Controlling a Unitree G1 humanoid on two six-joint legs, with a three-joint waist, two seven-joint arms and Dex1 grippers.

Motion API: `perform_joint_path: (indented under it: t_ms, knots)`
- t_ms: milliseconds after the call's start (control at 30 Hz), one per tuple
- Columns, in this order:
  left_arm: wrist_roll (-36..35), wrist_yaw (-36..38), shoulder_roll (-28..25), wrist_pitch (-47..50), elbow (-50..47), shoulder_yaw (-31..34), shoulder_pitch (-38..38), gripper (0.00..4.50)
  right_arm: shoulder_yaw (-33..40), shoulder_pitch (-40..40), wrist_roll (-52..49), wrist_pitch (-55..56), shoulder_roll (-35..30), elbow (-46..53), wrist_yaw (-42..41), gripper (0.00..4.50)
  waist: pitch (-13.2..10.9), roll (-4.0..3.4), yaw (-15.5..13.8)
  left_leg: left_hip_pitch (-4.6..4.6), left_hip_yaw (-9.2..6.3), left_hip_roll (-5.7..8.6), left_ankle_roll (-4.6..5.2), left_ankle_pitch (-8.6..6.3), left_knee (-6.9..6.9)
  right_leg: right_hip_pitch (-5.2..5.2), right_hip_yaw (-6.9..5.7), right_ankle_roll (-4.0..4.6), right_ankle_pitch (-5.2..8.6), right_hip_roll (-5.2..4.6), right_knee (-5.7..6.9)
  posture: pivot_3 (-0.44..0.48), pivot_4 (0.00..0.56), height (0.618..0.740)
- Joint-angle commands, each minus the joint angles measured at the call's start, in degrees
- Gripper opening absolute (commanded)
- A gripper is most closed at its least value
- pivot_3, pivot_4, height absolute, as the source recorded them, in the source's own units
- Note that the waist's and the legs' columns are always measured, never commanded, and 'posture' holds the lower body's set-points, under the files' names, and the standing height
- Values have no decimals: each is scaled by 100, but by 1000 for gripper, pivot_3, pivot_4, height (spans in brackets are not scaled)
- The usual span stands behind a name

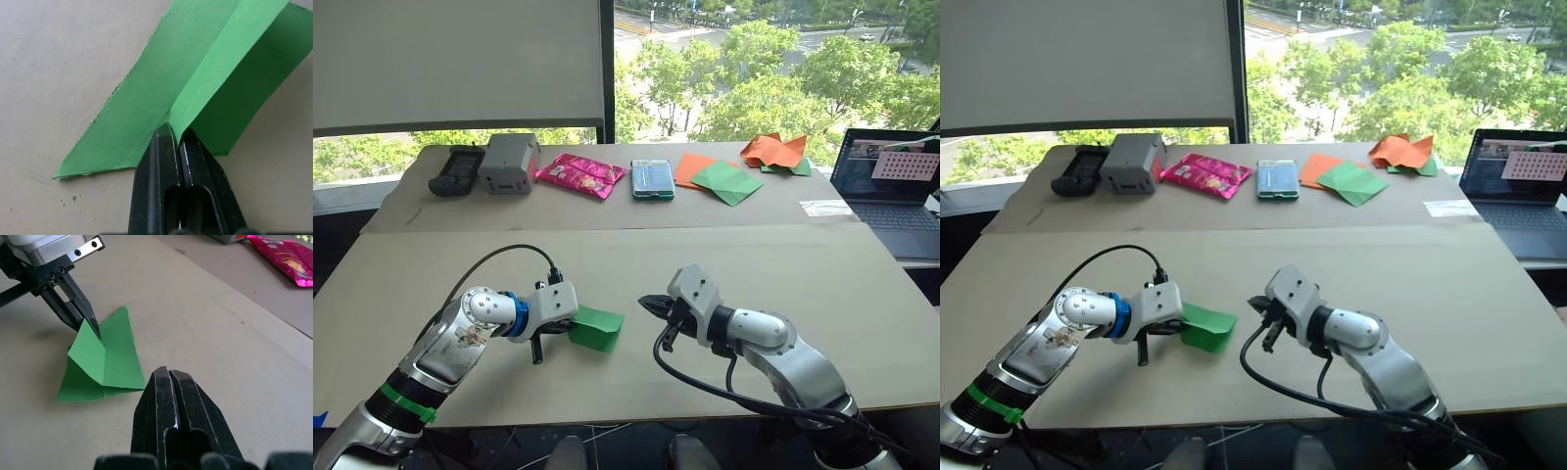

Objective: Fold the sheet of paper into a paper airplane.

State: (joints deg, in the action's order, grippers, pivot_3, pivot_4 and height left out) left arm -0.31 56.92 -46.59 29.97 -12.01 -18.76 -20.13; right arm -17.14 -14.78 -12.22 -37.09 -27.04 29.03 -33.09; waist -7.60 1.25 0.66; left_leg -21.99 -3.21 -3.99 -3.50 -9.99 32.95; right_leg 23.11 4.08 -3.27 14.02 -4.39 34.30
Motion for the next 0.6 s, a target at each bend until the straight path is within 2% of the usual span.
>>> perform_joint_path:
  t_ms: [33,133,200,300,333,400,600]
  knots:
    - [-162,119,16,-192,76,196,8,1512,13,-61,54,302,52,58,-51,1266,-1,0,10,-1,0,0,-2,-1,0,1,0,0,0,0,-7,0,150,718]
    - [-645,354,-82,-121,-68,684,74,2477,-80,-47,39,529,57,89,-232,2248,-4,6,26,-8,1,0,2,1,1,4,1,0,0,-1,-15,0,150,718]
    - [-885,512,-196,-127,-144,927,145,2535,-204,-55,119,682,-10,101,-363,3024,-7,11,30,-10,0,-1,7,4,1,4,0,0,0,0,-13,0,150,718]
    - [-1889,1150,-537,159,-380,1870,624,2535,-410,35,86,972,64,135,-547,4043,-7,11,76,-6,0,-2,37,23,-4,4,1,0,-1,1,-8,0,150,718]
    - [-1971,1298,-677,40,-296,2061,859,2535,-631,50,226,1146,52,93,-630,4367,-6,9,108,-4,1,-5,37,23,-10,4,1,0,-1,3,-8,0,150,718]
    - [-1822,1390,-891,-405,-51,2199,1163,2535,-950,34,494,1360,64,-75,-682,4438,-6,4,146,7,0,-6,39,24,-14,3,0,0,-1,2,-5,0,150,718]
    - [-2179,1008,-599,-165,615,2706,1125,2535,-1103,-100,1041,2088,488,-991,-369,4438,-15,11,101,-3,2,-6,-3,-3,-11,10,-3,1,0,-3,-21,0,150,718]
